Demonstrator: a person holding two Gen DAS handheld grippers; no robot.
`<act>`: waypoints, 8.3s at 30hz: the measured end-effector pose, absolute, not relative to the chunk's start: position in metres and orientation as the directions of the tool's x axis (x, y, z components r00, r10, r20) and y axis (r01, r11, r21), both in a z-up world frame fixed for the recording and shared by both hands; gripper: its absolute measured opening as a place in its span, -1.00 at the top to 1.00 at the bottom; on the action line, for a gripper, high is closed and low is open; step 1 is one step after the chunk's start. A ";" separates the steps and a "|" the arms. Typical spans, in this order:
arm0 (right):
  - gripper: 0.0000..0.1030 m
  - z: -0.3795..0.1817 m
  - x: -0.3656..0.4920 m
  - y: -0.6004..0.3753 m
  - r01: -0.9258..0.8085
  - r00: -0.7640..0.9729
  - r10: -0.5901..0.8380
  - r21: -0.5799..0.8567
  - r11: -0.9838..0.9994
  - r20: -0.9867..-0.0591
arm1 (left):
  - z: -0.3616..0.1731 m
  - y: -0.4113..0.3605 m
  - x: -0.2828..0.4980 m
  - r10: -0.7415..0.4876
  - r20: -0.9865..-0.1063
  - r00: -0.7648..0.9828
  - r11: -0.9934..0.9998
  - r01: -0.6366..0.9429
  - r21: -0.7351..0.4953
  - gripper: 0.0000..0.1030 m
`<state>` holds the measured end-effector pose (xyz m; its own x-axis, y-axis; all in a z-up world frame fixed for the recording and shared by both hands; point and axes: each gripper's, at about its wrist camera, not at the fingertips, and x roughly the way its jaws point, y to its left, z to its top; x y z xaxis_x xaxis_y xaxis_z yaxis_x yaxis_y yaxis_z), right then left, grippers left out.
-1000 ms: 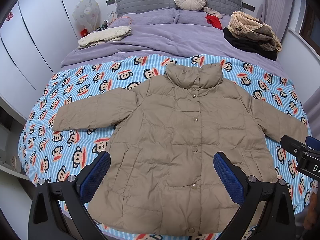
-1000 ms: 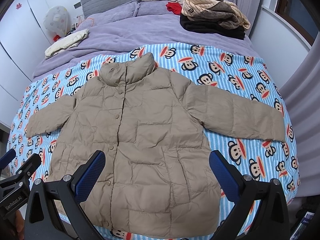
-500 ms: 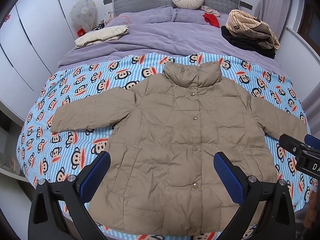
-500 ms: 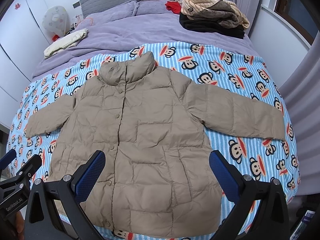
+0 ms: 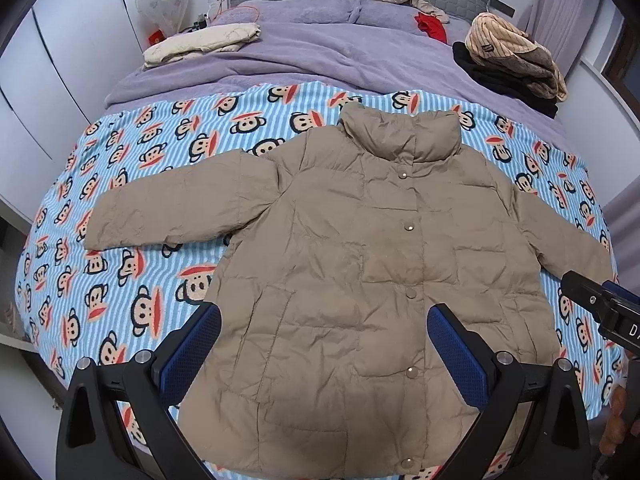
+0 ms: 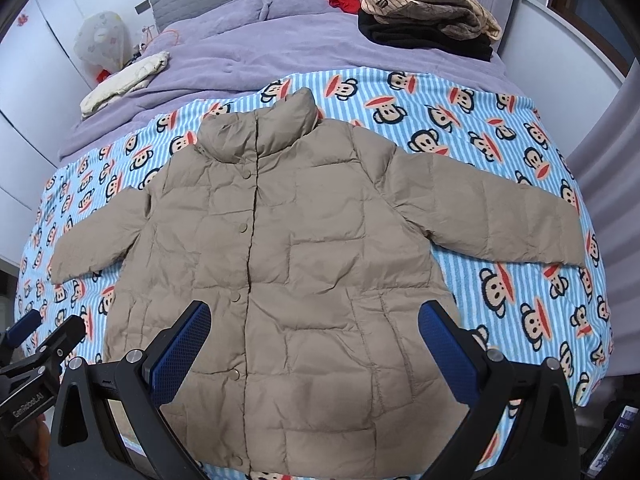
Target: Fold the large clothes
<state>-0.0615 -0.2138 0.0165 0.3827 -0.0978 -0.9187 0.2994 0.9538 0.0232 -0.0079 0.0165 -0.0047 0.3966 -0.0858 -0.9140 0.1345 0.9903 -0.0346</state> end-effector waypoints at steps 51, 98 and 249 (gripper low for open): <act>0.72 -0.200 0.188 0.055 0.049 0.214 0.334 0.352 0.935 -0.918 | -0.107 0.304 0.210 -0.336 -0.670 0.662 0.881 -0.031 -0.471 0.84; -0.70 -0.144 0.118 -0.020 -0.376 0.540 -0.133 -0.379 0.846 -0.831 | -0.216 0.161 0.253 -0.493 -0.847 0.198 0.844 -0.128 -0.521 -0.91; -0.96 -0.199 -0.144 -0.668 0.520 0.849 -0.034 0.844 -0.131 -0.528 | -0.135 -0.235 0.047 -0.125 -0.971 0.205 0.880 0.474 -0.014 -0.94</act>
<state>-0.1439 -0.6684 -0.1993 0.8488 -0.0342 -0.5275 0.5195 -0.1306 0.8444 0.0472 -0.2350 -0.1354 0.2050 -0.1253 -0.9707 0.4739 0.8805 -0.0136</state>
